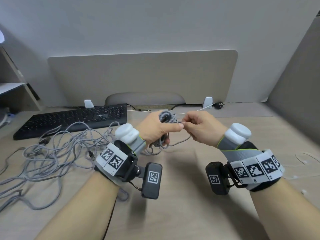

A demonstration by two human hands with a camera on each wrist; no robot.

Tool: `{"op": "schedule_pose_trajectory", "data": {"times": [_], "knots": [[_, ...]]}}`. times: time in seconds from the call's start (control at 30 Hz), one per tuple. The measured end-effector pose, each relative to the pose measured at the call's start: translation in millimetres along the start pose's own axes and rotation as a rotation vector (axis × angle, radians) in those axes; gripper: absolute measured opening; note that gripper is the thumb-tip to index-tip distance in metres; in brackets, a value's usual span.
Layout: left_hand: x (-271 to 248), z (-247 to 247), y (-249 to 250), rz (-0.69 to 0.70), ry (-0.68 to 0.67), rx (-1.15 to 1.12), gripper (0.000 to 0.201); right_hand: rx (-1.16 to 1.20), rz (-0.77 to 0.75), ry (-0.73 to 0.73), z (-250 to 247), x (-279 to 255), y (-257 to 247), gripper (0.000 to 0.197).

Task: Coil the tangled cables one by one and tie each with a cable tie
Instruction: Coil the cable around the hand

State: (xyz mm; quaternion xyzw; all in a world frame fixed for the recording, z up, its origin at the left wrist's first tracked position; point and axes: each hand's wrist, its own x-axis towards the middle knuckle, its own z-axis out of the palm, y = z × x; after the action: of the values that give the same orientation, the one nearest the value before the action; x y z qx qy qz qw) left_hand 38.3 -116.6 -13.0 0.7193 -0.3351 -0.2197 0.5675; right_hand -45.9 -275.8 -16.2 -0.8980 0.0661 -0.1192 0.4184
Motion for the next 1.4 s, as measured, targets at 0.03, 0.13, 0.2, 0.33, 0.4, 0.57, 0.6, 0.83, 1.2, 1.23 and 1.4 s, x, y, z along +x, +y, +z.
{"op": "schedule_pose_trajectory", "data": {"times": [0.03,0.13,0.2,0.33,0.4,0.57,0.6,0.83,1.2,1.23,1.4], "knots": [[-0.3,3.5,-1.0,-0.013,-0.016,0.009,0.036,0.013,0.001,0.012,-0.6,0.2,0.3,0.022],[1.3,6.2,-4.4,-0.016,0.031,0.01,0.042,0.049,-0.001,0.057,-2.4,0.4,0.0,0.02],[2.8,6.2,-7.0,0.002,0.07,-0.01,0.041,0.107,-0.003,0.065,-2.6,0.3,-0.8,0.019],[5.8,8.0,-10.9,0.015,0.071,-0.068,0.024,0.128,-0.019,0.061,-2.9,-2.4,-5.9,0.017],[6.8,8.6,-11.8,0.005,0.052,-0.119,0.024,0.131,-0.022,0.053,-3.7,-3.9,-7.7,0.017],[10.0,0.1,-14.8,0.062,0.199,-0.082,0.034,0.132,-0.009,0.008,-5.1,-5.6,-9.7,0.017],[11.1,-3.4,-15.0,0.071,0.237,-0.085,0.033,0.128,-0.004,0.001,-5.6,-6.0,-10.0,0.017],[15.4,-26.9,-15.8,0.147,0.486,-0.2,0.017,0.184,0.017,0.013,-16.7,-7.6,-11.7,0.019],[14.0,20.1,-21.4,-0.036,0.273,-0.376,0.038,0.181,-0.113,0.044,-9.1,-6.8,-12.5,0.015],[13.4,21.1,-20.3,-0.048,0.276,-0.411,0.038,0.165,-0.13,0.035,-6.9,-8.0,-14.2,0.015],[12.7,19.8,-18.4,0.028,0.305,-0.431,0.05,0.065,-0.21,-0.037,6.6,-13.9,-26.0,0.016]]}}
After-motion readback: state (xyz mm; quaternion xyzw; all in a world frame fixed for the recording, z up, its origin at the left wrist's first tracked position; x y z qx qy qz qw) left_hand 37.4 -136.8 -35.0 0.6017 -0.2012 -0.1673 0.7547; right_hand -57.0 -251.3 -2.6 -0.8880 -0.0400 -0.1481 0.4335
